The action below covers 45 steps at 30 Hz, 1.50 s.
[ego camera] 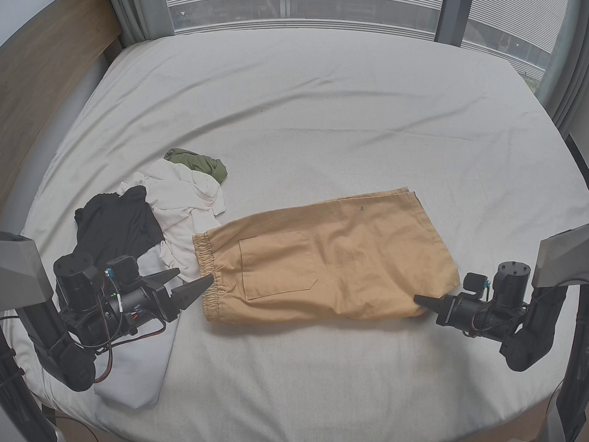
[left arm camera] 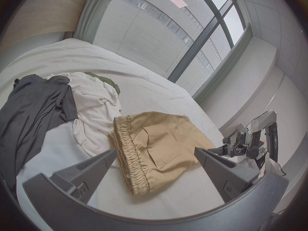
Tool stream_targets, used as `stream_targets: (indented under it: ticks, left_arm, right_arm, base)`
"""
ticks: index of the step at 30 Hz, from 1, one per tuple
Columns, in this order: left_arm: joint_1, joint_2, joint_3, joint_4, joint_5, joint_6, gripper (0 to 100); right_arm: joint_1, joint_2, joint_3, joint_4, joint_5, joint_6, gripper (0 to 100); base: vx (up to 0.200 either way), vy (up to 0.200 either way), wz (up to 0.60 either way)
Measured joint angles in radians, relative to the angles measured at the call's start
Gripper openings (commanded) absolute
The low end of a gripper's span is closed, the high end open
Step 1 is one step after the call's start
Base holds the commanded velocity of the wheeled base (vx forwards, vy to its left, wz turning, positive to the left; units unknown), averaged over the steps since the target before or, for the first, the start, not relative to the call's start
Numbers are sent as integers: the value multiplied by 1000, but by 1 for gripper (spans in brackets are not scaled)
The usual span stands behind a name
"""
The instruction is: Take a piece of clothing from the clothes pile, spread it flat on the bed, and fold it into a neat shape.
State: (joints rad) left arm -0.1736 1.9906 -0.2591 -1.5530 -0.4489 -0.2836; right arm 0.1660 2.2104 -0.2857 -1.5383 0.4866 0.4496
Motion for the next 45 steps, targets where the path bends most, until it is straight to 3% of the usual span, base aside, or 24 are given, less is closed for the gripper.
stream_targets:
  ticks: [18,19,30,45]
  left_arm:
    - [-1,5,0,0,-2,-26,100]
    - [-1,5,0,0,-2,-26,100]
    - [-2,3,-2,0,-2,-27,100]
    - [-1,0,-3,0,-2,-27,100]
  right_arm:
    - [-28,-30,96,0,-42,-29,0]
    - [-30,-29,98,0,-42,-31,100]
    - [-2,-24,96,1,-78,-36,100]
    - [108,89,-91,0,-133,-19,100]
  base:
    - [0,0,0]
    - [0,0,0]
    - [0,0,0]
    - [0,0,0]
